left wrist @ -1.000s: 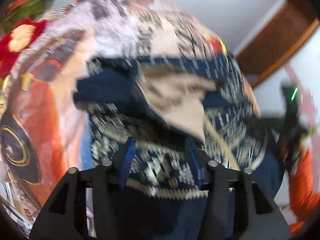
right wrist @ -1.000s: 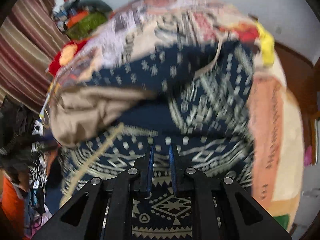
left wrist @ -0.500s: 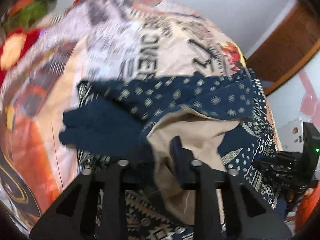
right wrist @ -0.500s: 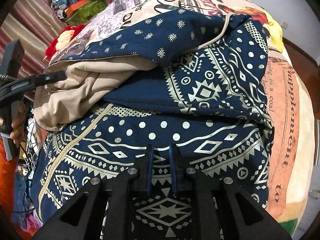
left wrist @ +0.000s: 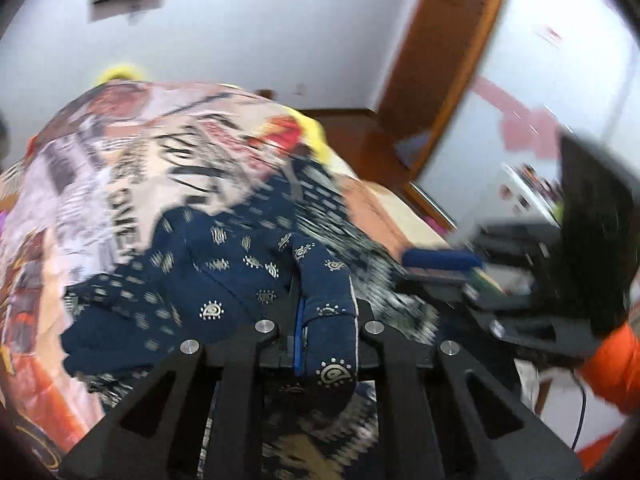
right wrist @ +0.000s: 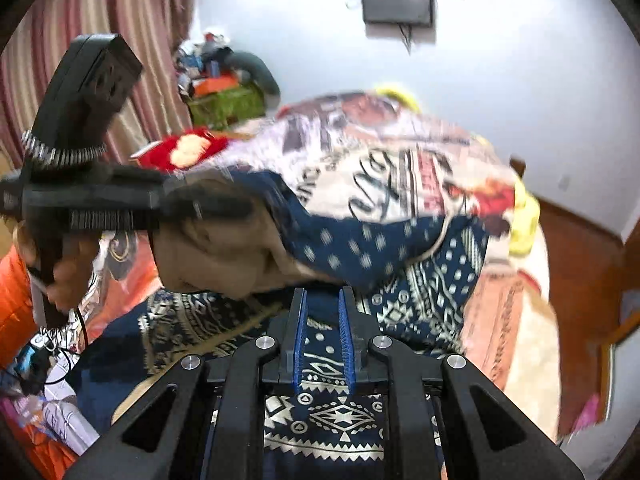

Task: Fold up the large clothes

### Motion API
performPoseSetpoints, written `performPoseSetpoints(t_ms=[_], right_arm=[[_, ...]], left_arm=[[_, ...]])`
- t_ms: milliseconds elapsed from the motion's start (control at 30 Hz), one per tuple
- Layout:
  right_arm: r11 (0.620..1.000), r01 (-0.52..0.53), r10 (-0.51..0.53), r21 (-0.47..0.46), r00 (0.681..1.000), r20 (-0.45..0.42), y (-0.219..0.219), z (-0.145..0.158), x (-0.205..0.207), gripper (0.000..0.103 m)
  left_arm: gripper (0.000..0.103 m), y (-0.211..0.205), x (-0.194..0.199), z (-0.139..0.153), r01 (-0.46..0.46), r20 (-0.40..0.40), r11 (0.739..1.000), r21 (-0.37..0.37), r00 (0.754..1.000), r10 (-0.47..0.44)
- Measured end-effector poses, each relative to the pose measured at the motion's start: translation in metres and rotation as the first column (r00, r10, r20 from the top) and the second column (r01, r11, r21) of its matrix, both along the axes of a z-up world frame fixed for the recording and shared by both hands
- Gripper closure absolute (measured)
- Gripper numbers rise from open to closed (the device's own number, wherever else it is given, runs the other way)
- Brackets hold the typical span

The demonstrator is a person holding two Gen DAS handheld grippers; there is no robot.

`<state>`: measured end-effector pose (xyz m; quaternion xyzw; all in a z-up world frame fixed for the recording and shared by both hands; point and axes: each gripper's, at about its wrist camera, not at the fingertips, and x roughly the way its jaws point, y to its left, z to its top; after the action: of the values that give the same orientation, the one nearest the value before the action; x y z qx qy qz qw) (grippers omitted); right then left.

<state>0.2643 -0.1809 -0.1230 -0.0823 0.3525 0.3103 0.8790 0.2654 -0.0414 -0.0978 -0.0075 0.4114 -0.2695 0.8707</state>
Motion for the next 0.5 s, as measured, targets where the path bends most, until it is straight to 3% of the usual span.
performPoseSetpoints(t_ms=[200,300,400,433,500], right_arm=[[0.999,-0.035,0.036,0.021,0.999,-0.030,0.000,0.009,-0.022,0.091],[0.999,-0.041,0.042,0.020,0.997,-0.070,0.001,0.005,-0.027,0.091],[0.998,-0.044,0.048,0.036,0.992,-0.119,0.002,0.000,-0.029,0.091],[0.999,-0.039,0.044,0.038,0.990,-0.138,0.004,-0.002,-0.029,0.091],[0.998,-0.032,0.041,0.054,0.986,-0.161,0.007,-0.004,-0.029,0.091]], left_arm=[[0.091,-0.017,-0.044,-0.037,0.135,-0.117,0.990,0.052,0.985,-0.128],[0.091,-0.009,-0.058,-0.061,0.141,-0.193,0.988,0.063,0.973,-0.127],[0.091,0.003,-0.074,-0.067,0.108,-0.181,0.993,0.047,0.979,-0.098],[0.089,0.007,-0.078,-0.066,0.093,-0.171,0.995,0.044,0.982,-0.084],[0.074,0.017,-0.084,-0.059,0.079,-0.169,0.997,0.010,0.983,-0.076]])
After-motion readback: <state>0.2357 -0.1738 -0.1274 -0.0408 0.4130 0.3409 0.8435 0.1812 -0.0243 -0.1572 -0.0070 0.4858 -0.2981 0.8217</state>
